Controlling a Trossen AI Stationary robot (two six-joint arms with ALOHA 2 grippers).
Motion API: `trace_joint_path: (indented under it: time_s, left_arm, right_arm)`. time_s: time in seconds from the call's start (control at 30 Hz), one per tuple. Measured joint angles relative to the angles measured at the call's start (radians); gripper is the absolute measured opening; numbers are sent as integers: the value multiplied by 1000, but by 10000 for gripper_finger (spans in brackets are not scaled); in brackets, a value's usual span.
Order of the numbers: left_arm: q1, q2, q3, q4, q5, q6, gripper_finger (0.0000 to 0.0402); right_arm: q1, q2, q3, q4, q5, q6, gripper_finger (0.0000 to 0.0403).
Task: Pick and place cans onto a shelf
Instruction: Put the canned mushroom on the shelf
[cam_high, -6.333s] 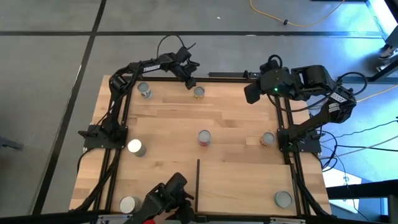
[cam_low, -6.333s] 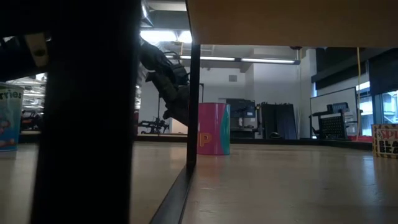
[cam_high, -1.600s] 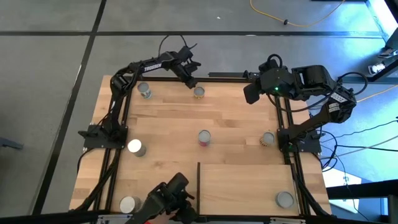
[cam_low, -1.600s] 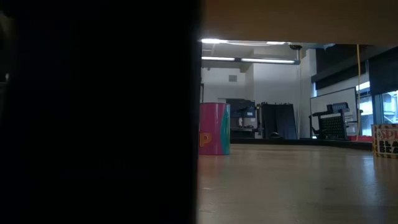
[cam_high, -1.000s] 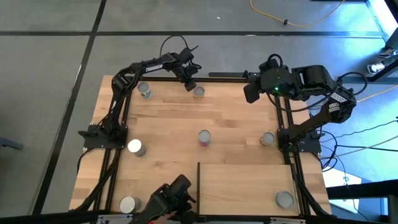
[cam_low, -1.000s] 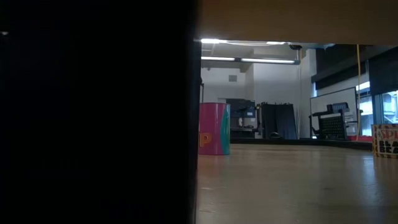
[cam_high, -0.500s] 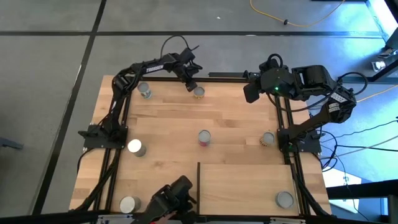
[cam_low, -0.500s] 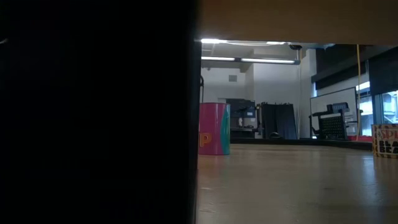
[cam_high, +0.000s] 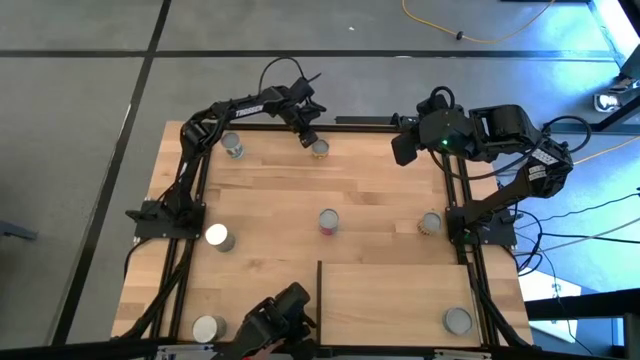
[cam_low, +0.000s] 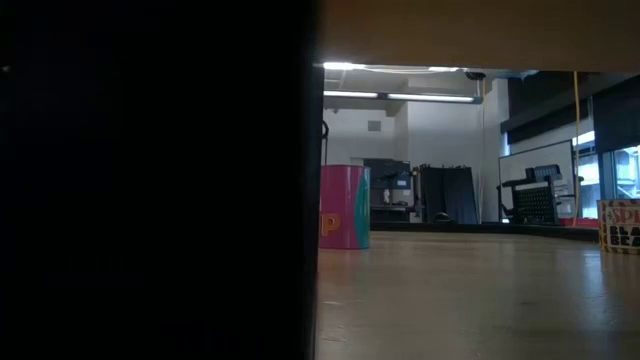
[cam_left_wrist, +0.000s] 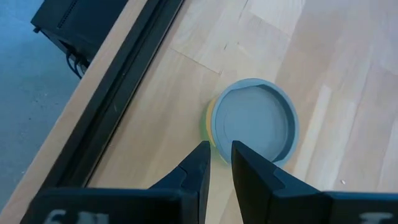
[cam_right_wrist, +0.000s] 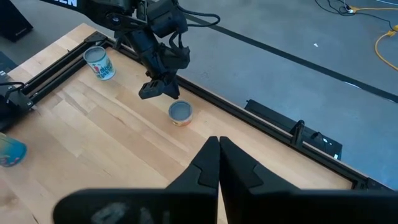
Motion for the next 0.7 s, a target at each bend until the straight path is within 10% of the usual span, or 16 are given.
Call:
trace_joint_path:
  time_s: [0.7]
  left_arm:
    - [0,12,-2,2,39,-1,58]
  right_arm:
    - [0,0,0,0,0,-1,5]
